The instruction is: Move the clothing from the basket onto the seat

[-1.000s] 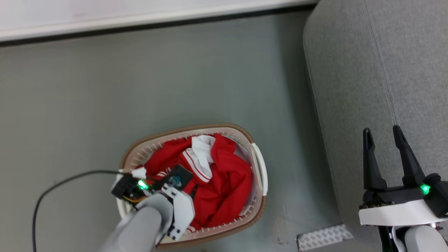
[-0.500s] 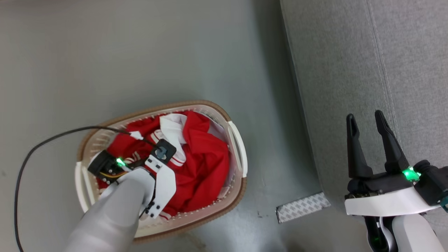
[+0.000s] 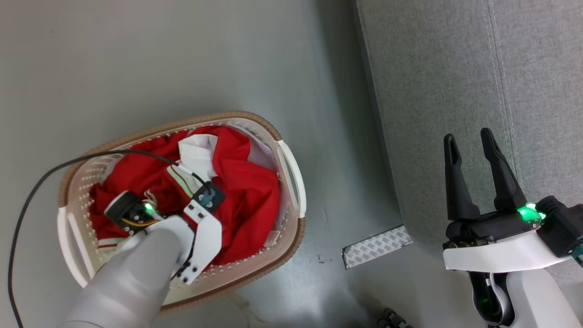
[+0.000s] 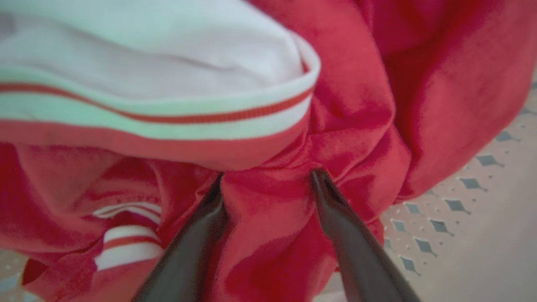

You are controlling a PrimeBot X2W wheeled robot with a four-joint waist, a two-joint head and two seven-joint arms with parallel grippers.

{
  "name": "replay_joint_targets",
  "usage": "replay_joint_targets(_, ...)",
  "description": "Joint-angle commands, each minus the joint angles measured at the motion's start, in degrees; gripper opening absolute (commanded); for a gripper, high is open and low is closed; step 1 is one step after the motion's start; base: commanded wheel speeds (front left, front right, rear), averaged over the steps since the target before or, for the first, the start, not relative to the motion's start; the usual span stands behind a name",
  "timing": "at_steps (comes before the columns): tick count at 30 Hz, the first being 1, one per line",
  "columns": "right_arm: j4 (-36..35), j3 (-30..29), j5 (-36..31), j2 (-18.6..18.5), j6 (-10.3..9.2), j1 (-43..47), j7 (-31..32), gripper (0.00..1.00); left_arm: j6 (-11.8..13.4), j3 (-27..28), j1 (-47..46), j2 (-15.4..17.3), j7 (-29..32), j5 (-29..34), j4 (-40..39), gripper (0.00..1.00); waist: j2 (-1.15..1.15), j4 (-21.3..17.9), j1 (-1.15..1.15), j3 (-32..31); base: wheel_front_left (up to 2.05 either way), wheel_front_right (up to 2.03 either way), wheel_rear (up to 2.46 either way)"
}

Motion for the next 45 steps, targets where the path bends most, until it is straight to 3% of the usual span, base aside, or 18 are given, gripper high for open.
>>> replay_joint_targets(1, -0.1, -0.22, 0.15, 0.01, -0.12, -0.39, 0.02, 1.0, -0.1, -1.14, 0.09, 0.98, -1.83, -3.02, -1.9, 0.0, 0.0, -0.45, 0.0, 0.65, 0.0, 0.0, 0.0)
replay_joint_targets(7, 0.38, -1.87, -0.62, 0.02, -0.12, -0.18, 0.02, 1.0, -0.1, -4.07, -0.1, 1.94, -4.81, -10.04, -6.27, 0.0, 0.0, 0.88, 0.0, 0.34, 0.0, 0.0, 0.0)
replay_joint_targets(14, 1.54, -2.95, -2.67, -0.04, -0.12, 0.74, 0.02, 1.0, -0.11, -2.49, 1.54, 0.72, -13.4, -17.49, -10.58, 0.0, 0.0, 5.18, 0.0, -4.75, 0.0, 0.0, 0.0)
replay_joint_targets(23, 3.55, -5.6, -6.51, -0.06, -0.12, 6.33, 0.02, 1.0, 0.21, 0.07, 9.11, -2.85, -24.06, -22.37, -14.16, 0.0, 0.0, 11.39, 0.0, -18.65, 0.0, 0.0, 0.0)
replay_joint_targets(31, 4.73, -8.52, -9.5, -0.06, -0.12, 14.12, 0.02, 1.0, 1.46, 0.86, 17.36, -3.23, -26.91, -24.75, -19.91, 0.0, 0.0, 15.73, 0.0, -31.89, 0.0, 0.0, 0.0)
replay_joint_targets(35, 4.9, -9.65, -10.78, -0.06, -0.12, 17.54, 0.03, 1.0, 3.31, 2.2, 21.79, -1.77, -27.75, -26.52, -24.57, 0.0, 0.0, 16.91, 0.0, -37.47, 0.0, 0.0, 0.0)
replay_joint_targets(45, 4.88, -9.5, -11.82, -0.07, -0.12, 23.15, 0.03, 1.0, 10.86, 7.04, 32.98, 3.03, -28.61, -29.91, -39.52, 0.0, 0.0, 18.07, 0.0, -46.33, 0.0, 0.0, 0.0)
